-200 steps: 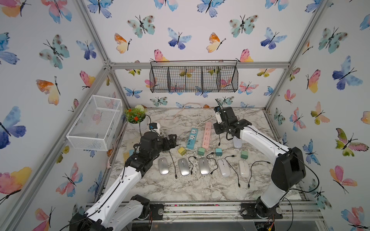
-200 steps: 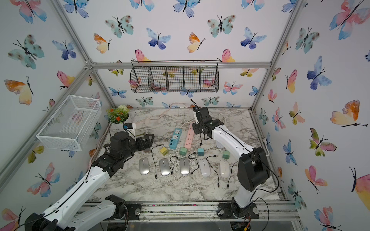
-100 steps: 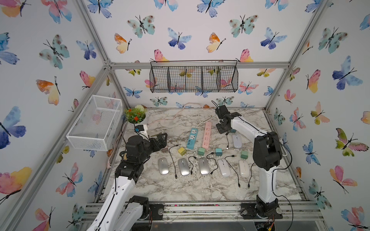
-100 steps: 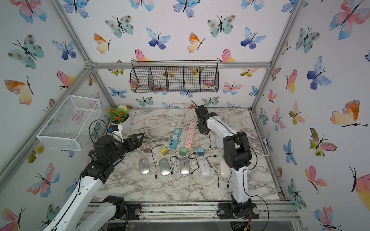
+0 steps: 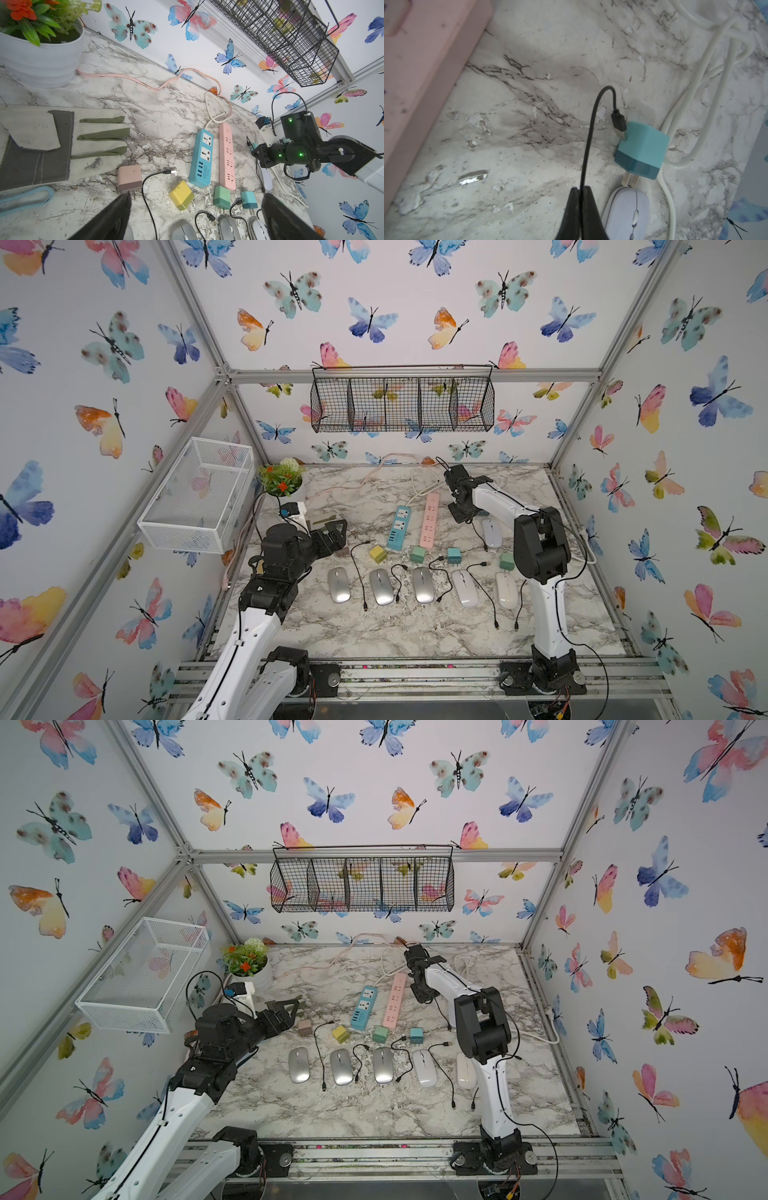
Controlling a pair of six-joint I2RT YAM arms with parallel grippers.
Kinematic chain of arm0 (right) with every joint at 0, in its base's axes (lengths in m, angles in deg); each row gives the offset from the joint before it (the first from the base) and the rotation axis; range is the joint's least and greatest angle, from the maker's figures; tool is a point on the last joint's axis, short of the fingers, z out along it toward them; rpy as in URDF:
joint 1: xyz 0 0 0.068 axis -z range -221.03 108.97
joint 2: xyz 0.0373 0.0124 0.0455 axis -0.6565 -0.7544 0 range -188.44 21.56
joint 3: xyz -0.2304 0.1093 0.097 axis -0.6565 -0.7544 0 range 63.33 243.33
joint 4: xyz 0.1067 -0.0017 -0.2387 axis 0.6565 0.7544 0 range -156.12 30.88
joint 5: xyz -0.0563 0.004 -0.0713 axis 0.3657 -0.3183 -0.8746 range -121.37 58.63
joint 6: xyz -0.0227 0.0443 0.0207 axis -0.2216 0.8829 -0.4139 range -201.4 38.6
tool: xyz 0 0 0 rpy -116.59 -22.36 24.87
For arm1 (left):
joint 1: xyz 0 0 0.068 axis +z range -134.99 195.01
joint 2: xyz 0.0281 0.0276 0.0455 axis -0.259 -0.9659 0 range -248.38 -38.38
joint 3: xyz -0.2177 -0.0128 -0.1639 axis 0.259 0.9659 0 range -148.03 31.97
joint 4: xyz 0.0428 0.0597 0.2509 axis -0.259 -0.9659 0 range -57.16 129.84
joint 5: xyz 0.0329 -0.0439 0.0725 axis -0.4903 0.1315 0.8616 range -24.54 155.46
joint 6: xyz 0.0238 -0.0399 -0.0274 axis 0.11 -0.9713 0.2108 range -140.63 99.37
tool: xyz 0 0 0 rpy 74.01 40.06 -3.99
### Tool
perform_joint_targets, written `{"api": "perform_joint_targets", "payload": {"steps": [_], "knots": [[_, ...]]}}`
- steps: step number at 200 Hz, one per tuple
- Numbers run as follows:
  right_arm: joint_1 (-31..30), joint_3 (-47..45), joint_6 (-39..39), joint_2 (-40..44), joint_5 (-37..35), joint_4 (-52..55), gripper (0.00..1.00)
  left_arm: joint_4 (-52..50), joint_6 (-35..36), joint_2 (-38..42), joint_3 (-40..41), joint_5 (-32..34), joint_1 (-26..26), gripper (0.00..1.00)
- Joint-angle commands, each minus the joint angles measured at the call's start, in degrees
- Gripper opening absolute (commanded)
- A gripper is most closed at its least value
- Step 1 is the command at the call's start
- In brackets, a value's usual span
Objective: Unplug the wireless mouse
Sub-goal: Place the power cord at the center of the board.
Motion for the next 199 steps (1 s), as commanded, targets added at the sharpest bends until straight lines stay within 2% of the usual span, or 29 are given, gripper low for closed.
{"api": "perform_joint_targets", "payload": {"steps": [1, 20, 49, 82, 109, 131, 157, 179, 199], "knots": [[0.76, -1.33, 0.39, -0.16, 1.86, -0.92, 0.02, 0.55, -1.31, 0.42, 0.75, 1.21, 0.33, 0.98], [1.28, -1.20, 1.15, -0.38, 3.02, -0.25, 0.02, -1.18, -1.14, -0.52, -0.11, 0.76, 0.33, 0.98], [1.82, -2.70, 1.61, 1.17, 4.08, -1.52, 0.12, -1.27, -1.54, -2.14, -0.28, -0.22, 0.29, 0.98], [2.05, -3.31, 1.51, 1.79, 3.84, -1.27, 0.29, -0.61, -2.26, -2.10, -0.23, 1.13, 0.33, 0.98], [2.21, -4.41, 1.90, 3.74, 4.43, -1.35, 0.45, -1.66, -3.00, -0.19, -0.07, 6.68, 0.28, 0.98], [2.30, -6.55, 2.60, 8.58, 6.20, -2.97, 0.59, -1.09, -1.64, 2.83, 0.79, 9.93, 0.26, 0.98], [2.33, -12.55, 4.62, 16.77, 8.77, -8.10, 0.58, 1.47, 0.04, 6.75, 1.52, 12.57, 0.42, 0.98], [2.31, -20.91, 6.59, 25.25, 13.57, -15.02, 0.67, 1.49, 1.90, 7.72, 0.41, 14.33, 0.37, 0.98], [2.38, -27.77, 8.14, 32.49, 17.11, -20.60, 0.72, -0.69, 5.86, 6.33, -2.43, 12.54, 0.34, 0.98]]}}
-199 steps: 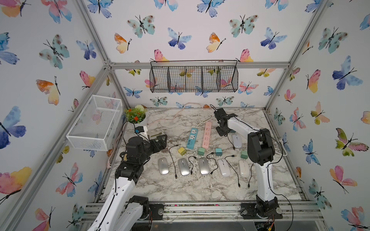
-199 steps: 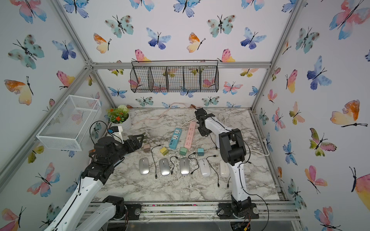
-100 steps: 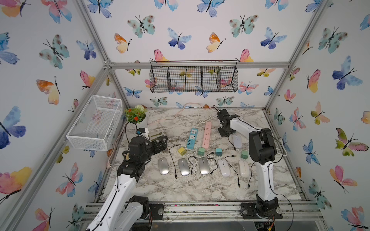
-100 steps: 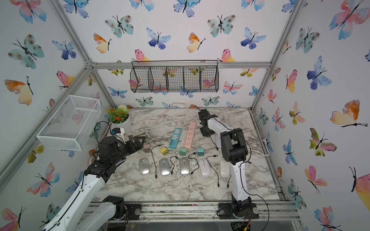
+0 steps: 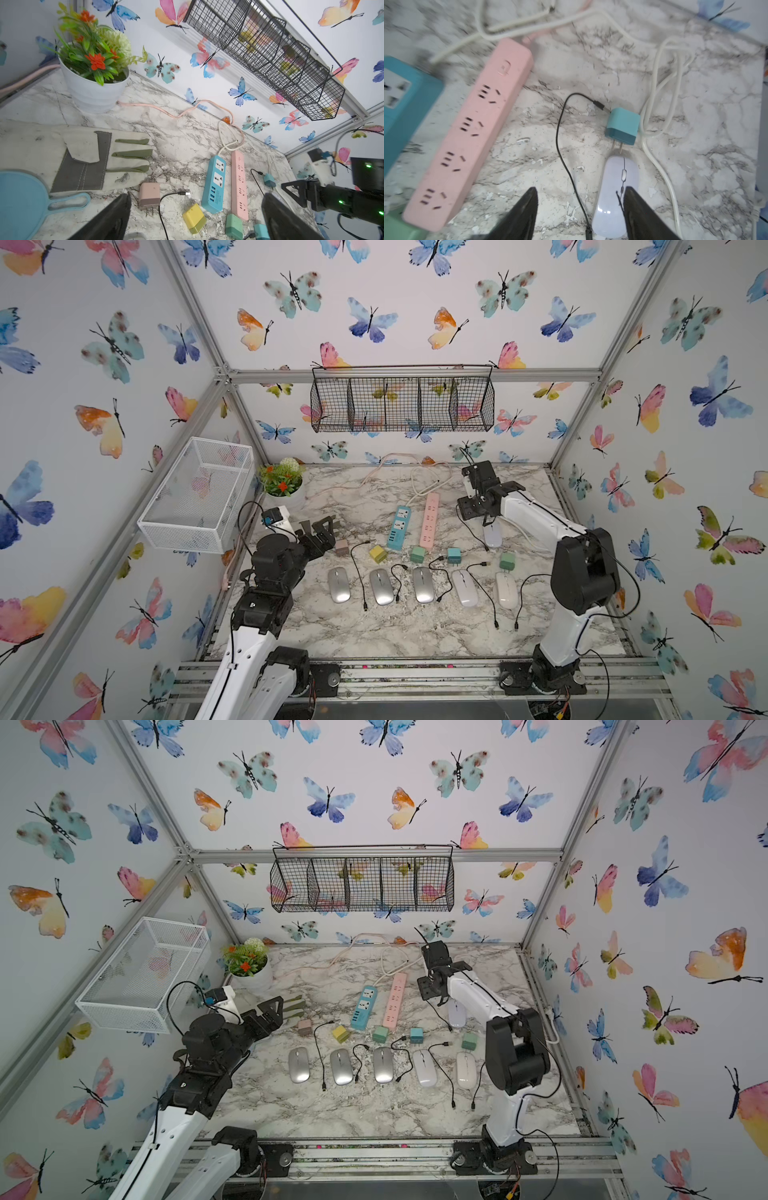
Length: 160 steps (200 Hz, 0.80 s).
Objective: Unplug the wireless mouse
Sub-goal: Place the power cord at the center of the board, then reset both arms
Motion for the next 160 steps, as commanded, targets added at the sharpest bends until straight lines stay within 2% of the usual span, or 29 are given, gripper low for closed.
{"api": "perform_joint_targets", "payload": {"steps": [1, 26, 60, 100, 125, 143, 160], "knots": [[0.54, -6.52, 3.07, 6.49, 6.27, -8.47, 0.72, -1.05, 5.39, -0.98, -3.48, 1.01, 0.31, 0.98], [0.58, -14.71, 4.30, 15.49, 10.41, -16.72, 0.80, -3.42, 7.06, -3.18, -6.07, 0.72, 0.33, 0.99], [0.57, -28.27, 6.75, 26.80, 12.69, -32.46, 0.91, 0.27, 6.75, -2.57, -4.46, 1.15, 0.30, 0.98], [0.57, -42.37, 10.83, 36.98, 6.60, -50.35, 0.96, 3.76, 5.69, -4.29, -4.38, 2.14, 0.40, 1.00], [0.59, -47.76, 6.64, 39.79, 2.53, -58.66, 0.98, 2.90, 5.39, -6.54, -5.76, 1.03, 0.44, 0.98], [0.62, -49.59, 5.67, 39.59, 0.27, -61.04, 0.98, 4.13, 5.84, -6.67, -5.30, -0.25, 0.39, 0.98], [0.60, -49.08, 6.51, 39.18, -2.55, -58.63, 0.98, 6.59, 6.43, -4.88, -3.82, -0.59, 0.45, 0.98]]}}
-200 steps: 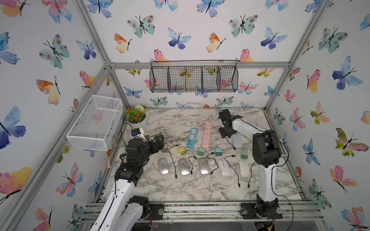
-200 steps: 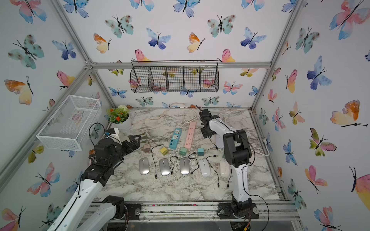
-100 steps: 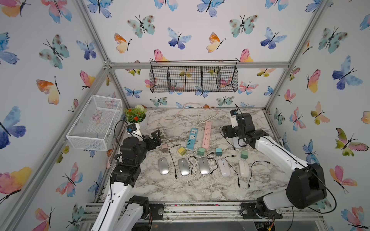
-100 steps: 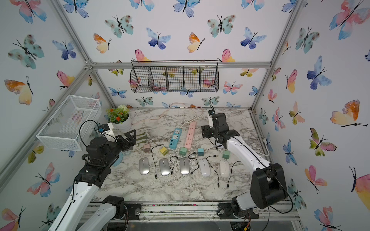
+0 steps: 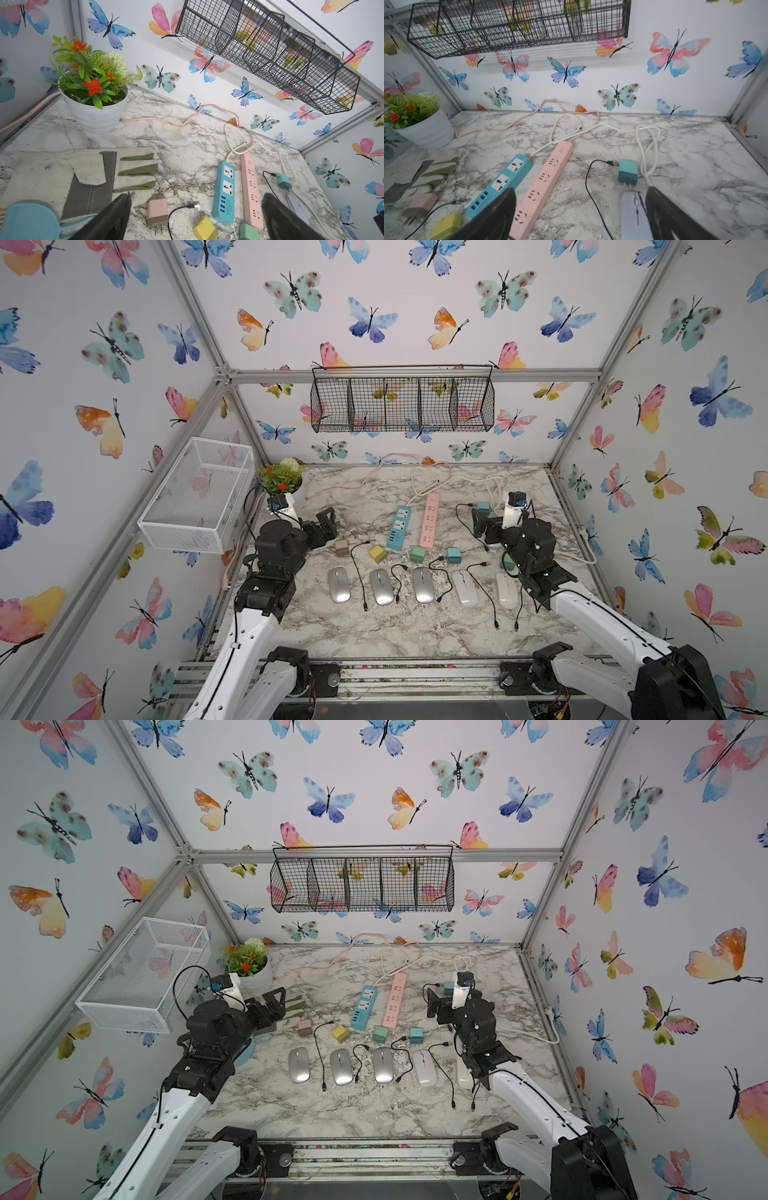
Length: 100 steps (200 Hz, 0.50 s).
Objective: Unplug the wireless mouse
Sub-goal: Reset both arms
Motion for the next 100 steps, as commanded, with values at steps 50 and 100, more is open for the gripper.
{"api": "perform_joint_targets", "payload": {"steps": [50, 100], "knots": [[1.12, -4.18, -4.05, -0.20, -13.13, -11.56, 0.98, 1.64, 1.08, 1.82, -0.24, 17.21, 1.00, 0.98], [7.40, -1.11, -6.95, -5.83, -13.21, -6.16, 0.98, 18.19, 16.59, 1.75, 9.17, 5.02, 7.14, 0.98]]}}
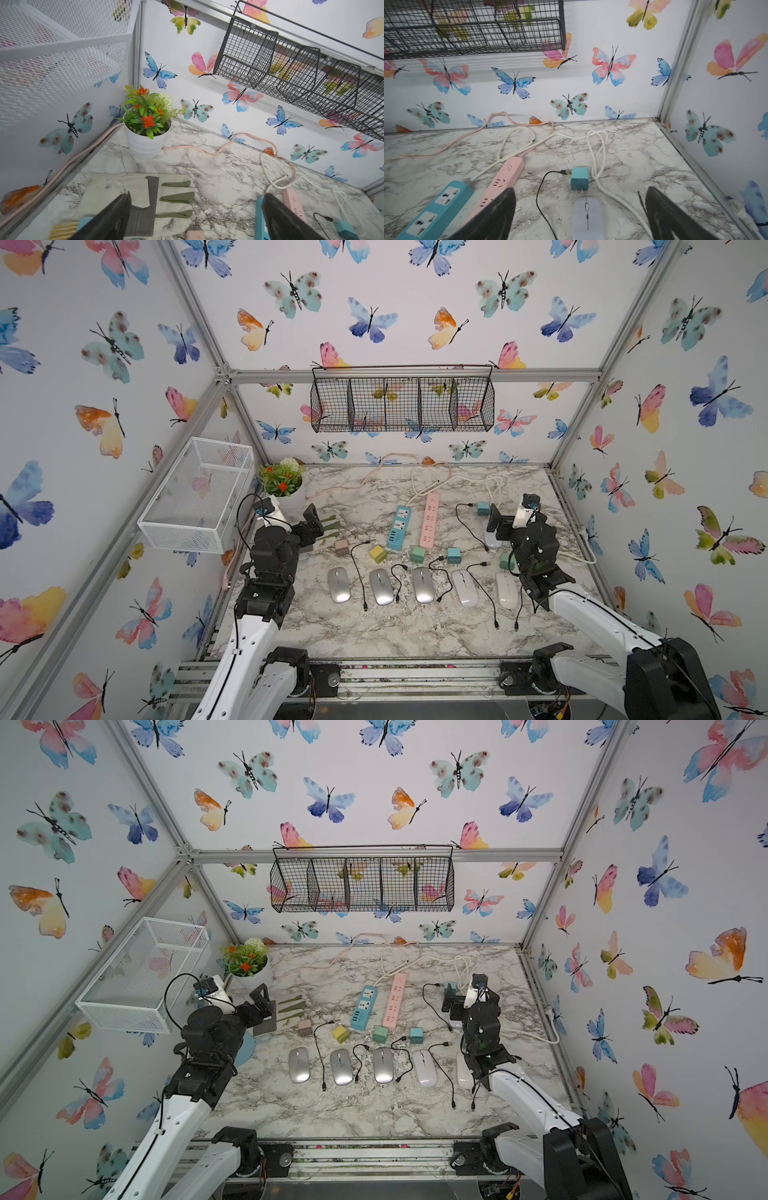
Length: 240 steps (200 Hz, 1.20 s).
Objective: Unplug the wireless mouse
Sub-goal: Reset both arms
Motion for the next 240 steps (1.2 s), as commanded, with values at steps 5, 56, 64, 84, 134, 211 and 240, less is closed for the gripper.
{"api": "perform_joint_targets", "payload": {"steps": [5, 56, 64, 84, 134, 211, 240], "knots": [[2.72, 1.51, -3.50, -3.45, -1.91, 0.48, 0.98, 10.21, 8.28, -1.71, 3.82, -7.04, 3.89, 0.98], [5.01, -0.79, -6.09, -13.53, 0.36, -5.73, 0.98, 19.19, 7.18, -15.95, 9.47, -6.09, 5.47, 0.98], [5.28, -1.16, -6.09, -15.27, 1.11, -7.17, 0.98, 21.74, 7.20, -17.75, 10.55, -5.88, 5.44, 0.98], [5.46, -1.82, -7.40, -19.18, 2.93, -11.25, 0.98, 27.42, 9.25, -19.82, 13.57, -5.51, 5.42, 0.98], [9.00, -5.76, -6.55, -25.60, 8.27, -21.95, 0.98, 44.98, 12.42, -27.45, 21.15, -7.61, 5.43, 0.98], [11.96, -15.80, -5.90, -26.44, 15.47, -41.29, 0.98, 60.04, 14.68, -37.85, 23.96, -9.00, 5.52, 0.98], [11.98, -13.65, -6.41, -25.43, 16.23, -34.46, 0.98, 65.37, 15.78, -39.58, 25.02, -8.74, 4.99, 0.98]]}}
